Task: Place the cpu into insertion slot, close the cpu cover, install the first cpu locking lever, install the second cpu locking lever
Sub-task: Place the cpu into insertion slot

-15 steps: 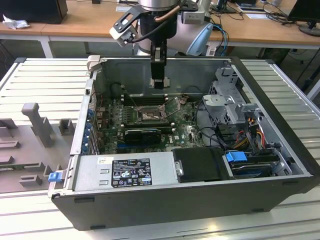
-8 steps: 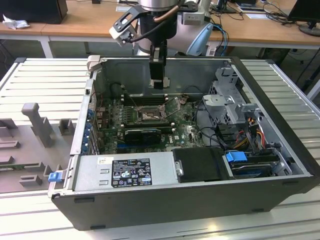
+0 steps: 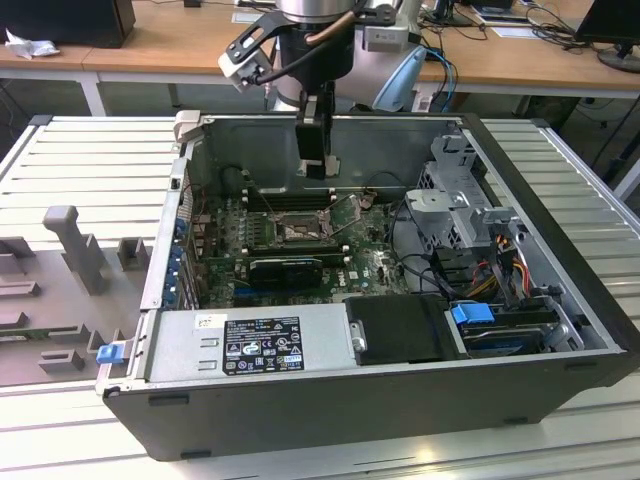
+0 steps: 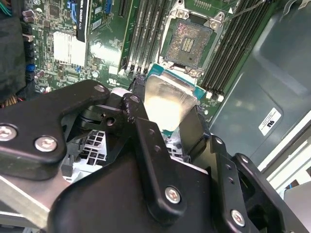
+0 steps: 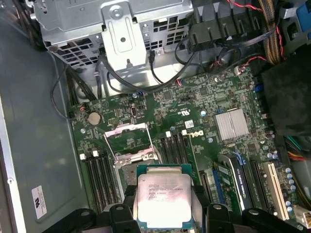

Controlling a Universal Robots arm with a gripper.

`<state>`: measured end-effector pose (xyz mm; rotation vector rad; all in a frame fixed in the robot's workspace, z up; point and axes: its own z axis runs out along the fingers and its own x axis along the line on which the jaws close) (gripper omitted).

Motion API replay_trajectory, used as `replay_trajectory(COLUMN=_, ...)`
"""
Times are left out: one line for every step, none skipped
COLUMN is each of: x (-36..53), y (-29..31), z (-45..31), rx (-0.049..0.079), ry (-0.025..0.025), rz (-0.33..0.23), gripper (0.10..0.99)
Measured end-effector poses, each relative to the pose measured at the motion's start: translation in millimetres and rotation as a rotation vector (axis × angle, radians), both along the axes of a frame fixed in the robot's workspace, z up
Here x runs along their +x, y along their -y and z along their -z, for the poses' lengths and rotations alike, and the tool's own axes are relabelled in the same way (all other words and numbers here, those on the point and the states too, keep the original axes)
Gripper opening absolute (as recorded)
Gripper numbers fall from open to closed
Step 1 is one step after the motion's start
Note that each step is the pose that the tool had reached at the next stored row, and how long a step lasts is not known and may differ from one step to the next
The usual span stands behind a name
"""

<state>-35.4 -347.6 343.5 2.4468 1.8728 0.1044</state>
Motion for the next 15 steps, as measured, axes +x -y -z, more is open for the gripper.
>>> replay_trajectory(x=0.0, y=0.0, z=0.1, rx=0.0, ry=0.0, rz=0.005, gripper=0.529)
replay_trajectory(x=0.0, y=0.0, z=0.2, rx=0.0, ry=0.0, rz=0.011, gripper=0.529)
replay_trajectory(x=0.0, y=0.0, z=0.3, rx=0.0, ry=0.0, rz=0.016, gripper=0.529)
replay_trajectory(x=0.0, y=0.0, z=0.4, rx=0.0, ry=0.0, rz=0.021, gripper=0.529)
replay_trajectory(x=0.0, y=0.0, z=0.4, rx=0.0, ry=-0.0001, rz=0.025, gripper=0.529)
replay_trajectory(x=0.0, y=0.0, z=0.4, rx=0.0, ry=0.0, rz=0.032, gripper=0.529)
replay_trajectory(x=0.0, y=0.0, z=0.4, rx=0.0, ry=0.0, rz=0.037, gripper=0.529)
replay_trajectory(x=0.0, y=0.0, z=0.5, rx=0.0, ry=0.0, rz=0.045, gripper=0.529)
replay_trajectory(x=0.0, y=0.0, z=0.6, rx=0.0, ry=0.0, rz=0.051, gripper=0.529)
replay_trajectory(x=0.0, y=0.0, z=0.6, rx=0.0, ry=0.0, rz=0.056, gripper=0.529)
replay_trajectory(x=0.0, y=0.0, z=0.7, rx=0.0, ry=0.0, rz=0.063, gripper=0.529)
replay_trajectory(x=0.0, y=0.0, z=0.7, rx=0.0, ry=0.0, rz=0.068, gripper=0.529)
replay_trajectory(x=0.0, y=0.0, z=0.9, rx=0.0, ry=0.0, rz=0.08, gripper=0.529)
replay_trajectory(x=0.0, y=0.0, z=1.0, rx=0.0, ry=0.0, rz=0.088, gripper=0.529)
replay_trajectory(x=0.0, y=0.0, z=1.2, rx=0.0, ry=0.0, rz=0.105, gripper=0.529)
